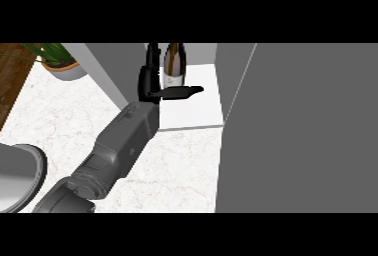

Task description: Pick up the wine, place it into the cabinet and close the cabinet

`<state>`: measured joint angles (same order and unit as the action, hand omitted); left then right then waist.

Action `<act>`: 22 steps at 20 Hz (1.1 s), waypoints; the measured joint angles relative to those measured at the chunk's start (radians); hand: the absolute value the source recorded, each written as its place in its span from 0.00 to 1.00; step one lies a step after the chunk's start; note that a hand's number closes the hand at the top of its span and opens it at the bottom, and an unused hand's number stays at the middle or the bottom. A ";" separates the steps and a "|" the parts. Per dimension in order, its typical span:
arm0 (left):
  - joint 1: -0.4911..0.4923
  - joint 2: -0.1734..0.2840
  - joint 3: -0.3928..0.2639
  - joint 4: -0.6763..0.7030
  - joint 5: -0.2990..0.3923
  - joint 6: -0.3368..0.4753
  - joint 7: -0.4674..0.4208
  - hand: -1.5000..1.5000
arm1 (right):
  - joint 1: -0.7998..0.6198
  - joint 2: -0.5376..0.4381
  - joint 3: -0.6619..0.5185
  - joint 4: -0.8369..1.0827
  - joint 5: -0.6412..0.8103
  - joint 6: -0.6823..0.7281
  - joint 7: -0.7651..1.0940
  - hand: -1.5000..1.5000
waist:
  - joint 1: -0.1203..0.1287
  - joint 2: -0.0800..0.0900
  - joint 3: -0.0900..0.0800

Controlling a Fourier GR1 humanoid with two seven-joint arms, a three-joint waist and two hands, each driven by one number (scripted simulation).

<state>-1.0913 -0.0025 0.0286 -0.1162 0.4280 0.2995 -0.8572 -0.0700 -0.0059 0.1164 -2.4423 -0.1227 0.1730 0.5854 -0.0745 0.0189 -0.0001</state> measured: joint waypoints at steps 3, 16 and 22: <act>0.004 0.001 -0.005 -0.009 0.021 -0.027 -0.009 0.00 | -0.026 0.000 -0.001 0.001 0.000 -0.012 0.025 0.00 | -0.002 -0.001 0.000; 0.110 0.002 -0.175 -0.146 0.193 -0.023 0.016 0.00 | -0.022 0.000 0.021 -0.003 0.005 -0.036 0.037 0.00 | 0.006 -0.017 0.000; 0.292 0.003 -0.387 -0.376 0.313 0.078 0.056 0.00 | -0.003 -0.006 0.005 -0.005 0.008 -0.036 0.023 0.00 | 0.031 -0.022 0.000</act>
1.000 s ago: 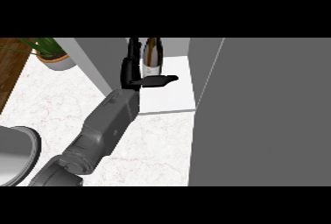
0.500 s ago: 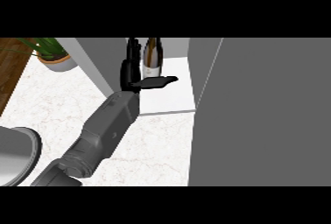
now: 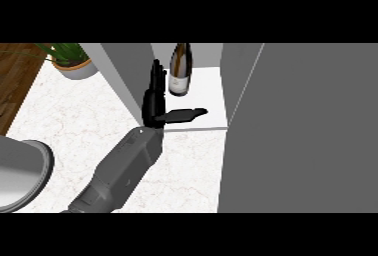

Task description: Pick up the wine, place it into the cabinet and close the cabinet

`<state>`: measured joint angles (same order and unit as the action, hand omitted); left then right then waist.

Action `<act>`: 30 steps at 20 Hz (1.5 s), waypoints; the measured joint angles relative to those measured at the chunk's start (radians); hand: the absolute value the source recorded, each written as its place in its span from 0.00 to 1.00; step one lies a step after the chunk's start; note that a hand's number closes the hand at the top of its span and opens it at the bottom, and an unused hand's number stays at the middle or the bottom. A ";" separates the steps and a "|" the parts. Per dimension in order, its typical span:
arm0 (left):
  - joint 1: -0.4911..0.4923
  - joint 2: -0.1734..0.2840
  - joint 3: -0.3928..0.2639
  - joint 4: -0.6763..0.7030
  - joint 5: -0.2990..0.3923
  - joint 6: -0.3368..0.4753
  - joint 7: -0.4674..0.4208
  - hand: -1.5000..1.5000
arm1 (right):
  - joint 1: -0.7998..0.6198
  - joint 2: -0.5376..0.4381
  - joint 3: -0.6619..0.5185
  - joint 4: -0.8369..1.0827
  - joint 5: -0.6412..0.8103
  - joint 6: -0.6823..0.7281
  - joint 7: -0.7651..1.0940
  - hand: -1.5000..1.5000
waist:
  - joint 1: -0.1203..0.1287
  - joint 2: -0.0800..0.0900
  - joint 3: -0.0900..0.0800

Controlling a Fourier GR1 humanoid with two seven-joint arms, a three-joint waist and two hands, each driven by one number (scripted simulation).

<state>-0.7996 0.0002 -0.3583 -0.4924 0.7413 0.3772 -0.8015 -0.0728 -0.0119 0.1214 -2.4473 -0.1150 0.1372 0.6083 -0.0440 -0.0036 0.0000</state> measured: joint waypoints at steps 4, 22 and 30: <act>0.118 0.000 -0.133 -0.208 0.019 0.123 0.035 0.00 | 0.000 0.002 0.009 -0.002 0.020 -0.017 0.004 0.00 | 0.026 -0.003 0.000; 0.560 0.081 -0.413 -0.967 -0.180 0.447 0.206 0.00 | 0.004 -0.026 -0.045 -0.017 0.021 -0.017 0.012 0.00 | 0.048 0.000 0.000; 0.727 0.162 -0.468 -1.201 -0.254 0.470 0.232 0.00 | 0.018 -0.033 -0.045 -0.022 0.007 0.011 0.023 0.00 | 0.046 0.001 0.000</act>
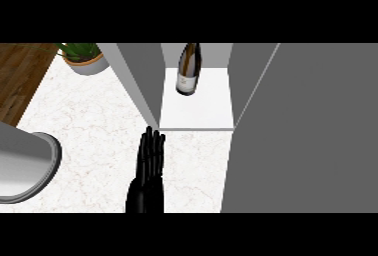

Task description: Pick up the wine, place it into the cabinet and close the cabinet

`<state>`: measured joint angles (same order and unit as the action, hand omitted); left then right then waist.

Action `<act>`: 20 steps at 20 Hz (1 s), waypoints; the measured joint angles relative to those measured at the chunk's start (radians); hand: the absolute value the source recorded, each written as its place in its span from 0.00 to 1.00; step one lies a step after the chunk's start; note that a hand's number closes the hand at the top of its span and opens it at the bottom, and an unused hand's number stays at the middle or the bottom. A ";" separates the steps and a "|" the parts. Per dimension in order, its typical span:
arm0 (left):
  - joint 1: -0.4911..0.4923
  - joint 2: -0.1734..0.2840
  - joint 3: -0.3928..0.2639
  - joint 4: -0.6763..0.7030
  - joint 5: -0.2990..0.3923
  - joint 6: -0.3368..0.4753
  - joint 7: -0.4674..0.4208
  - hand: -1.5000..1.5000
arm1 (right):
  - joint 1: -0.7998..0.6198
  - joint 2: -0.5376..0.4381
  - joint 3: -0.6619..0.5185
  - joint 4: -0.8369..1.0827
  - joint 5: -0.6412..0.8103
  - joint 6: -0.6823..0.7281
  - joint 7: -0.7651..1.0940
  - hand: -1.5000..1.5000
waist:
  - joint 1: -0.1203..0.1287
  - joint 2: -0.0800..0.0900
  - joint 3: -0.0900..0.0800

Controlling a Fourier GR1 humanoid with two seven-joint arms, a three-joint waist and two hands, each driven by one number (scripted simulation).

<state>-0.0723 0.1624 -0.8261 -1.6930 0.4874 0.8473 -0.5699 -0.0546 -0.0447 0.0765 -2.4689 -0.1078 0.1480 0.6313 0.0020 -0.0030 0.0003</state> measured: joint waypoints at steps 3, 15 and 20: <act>0.047 0.067 -0.009 -0.081 -0.004 -0.031 0.014 0.00 | 0.020 0.003 0.014 0.000 -0.010 0.019 0.009 1.00 | -0.001 0.000 0.000; 0.237 0.324 0.081 -0.308 0.049 -0.231 0.011 0.00 | 0.053 -0.016 0.070 0.009 -0.051 0.115 0.020 1.00 | 0.001 0.000 0.000; 0.296 0.377 0.139 -0.349 0.078 -0.273 -0.008 0.00 | 0.117 0.020 0.173 0.020 -0.065 0.106 0.076 1.00 | -0.001 -0.001 -0.001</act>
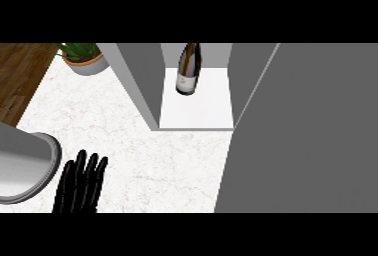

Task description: Pick up the wine, place it into the cabinet and close the cabinet

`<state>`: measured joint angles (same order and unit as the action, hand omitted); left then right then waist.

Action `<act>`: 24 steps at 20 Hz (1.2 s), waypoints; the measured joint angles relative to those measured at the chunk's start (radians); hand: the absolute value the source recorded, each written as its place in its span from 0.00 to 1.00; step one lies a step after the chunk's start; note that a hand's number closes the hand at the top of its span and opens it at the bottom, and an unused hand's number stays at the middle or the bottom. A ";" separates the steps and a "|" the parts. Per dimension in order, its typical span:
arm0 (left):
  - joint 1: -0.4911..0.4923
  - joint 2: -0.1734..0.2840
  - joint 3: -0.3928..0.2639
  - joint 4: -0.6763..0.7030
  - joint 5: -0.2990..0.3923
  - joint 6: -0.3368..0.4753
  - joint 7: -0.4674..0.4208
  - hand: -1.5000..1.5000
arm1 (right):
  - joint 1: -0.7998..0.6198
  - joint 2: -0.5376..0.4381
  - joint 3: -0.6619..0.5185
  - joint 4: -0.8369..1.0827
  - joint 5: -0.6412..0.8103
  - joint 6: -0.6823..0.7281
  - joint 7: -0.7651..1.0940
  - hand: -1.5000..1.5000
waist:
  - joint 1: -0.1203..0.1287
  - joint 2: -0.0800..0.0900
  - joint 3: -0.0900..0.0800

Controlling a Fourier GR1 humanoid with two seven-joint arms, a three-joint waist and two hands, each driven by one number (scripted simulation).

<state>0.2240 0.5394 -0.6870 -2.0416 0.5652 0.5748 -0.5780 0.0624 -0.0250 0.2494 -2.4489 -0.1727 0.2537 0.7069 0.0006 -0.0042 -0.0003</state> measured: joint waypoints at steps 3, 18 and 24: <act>0.039 0.030 0.063 -0.012 0.037 -0.044 -0.024 0.00 | 0.039 0.020 0.073 0.005 -0.002 -0.011 0.021 1.00 | -0.001 0.000 0.000; 0.212 0.196 0.419 -0.052 0.251 -0.290 -0.036 0.00 | 0.005 0.020 0.476 -0.008 0.117 -0.116 0.061 1.00 | 0.004 -0.004 -0.001; 0.220 0.219 0.505 -0.004 0.302 -0.378 -0.024 0.00 | -0.013 -0.029 0.508 -0.012 0.174 -0.252 0.040 1.00 | 0.001 -0.006 -0.002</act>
<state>0.4443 0.7580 -0.1819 -2.0460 0.8674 0.1972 -0.6022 0.0491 -0.0539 0.7578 -2.4608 0.0013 0.0014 0.7466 0.0011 -0.0100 -0.0028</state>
